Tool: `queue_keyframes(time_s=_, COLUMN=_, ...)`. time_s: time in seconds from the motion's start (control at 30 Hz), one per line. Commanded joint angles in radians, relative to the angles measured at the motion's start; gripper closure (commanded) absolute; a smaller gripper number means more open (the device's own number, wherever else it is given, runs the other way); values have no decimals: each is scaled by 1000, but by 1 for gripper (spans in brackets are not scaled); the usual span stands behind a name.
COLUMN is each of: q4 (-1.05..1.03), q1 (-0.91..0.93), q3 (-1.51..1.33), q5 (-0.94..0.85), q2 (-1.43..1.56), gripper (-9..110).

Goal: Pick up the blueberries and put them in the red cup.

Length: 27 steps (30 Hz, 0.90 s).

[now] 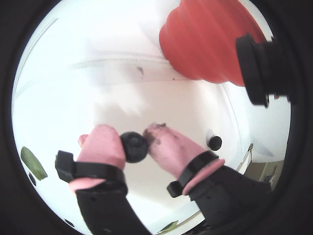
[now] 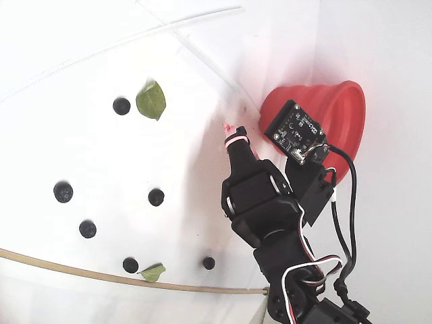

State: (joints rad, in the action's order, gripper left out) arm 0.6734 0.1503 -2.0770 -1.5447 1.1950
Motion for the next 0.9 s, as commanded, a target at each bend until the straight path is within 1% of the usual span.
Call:
queue_keyframes(time_s=0.0, q4=-20, q1=-5, q3=-17, q5=20, q2=169, gripper=91)
queue_keyframes(time_s=0.87, q4=-285, q1=3, q3=-94, q5=20, q2=552, gripper=91)
